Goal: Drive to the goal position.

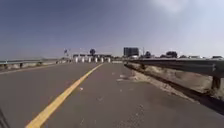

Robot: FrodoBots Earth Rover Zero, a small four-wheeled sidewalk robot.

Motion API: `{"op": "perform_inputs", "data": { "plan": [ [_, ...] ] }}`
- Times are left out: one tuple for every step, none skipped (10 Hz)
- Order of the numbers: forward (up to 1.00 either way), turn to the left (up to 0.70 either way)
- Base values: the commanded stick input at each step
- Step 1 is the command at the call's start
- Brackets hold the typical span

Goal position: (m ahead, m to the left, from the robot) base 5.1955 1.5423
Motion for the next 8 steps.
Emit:
{"op": "perform_inputs", "data": {
  "plan": [
    [0.50, 0.00],
    [0.50, 0.00],
    [0.50, 0.00],
    [0.50, 0.00],
    [0.50, 0.00],
    [0.50, 0.00],
    [0.50, 0.00],
    [0.50, 0.00]
  ]
}}
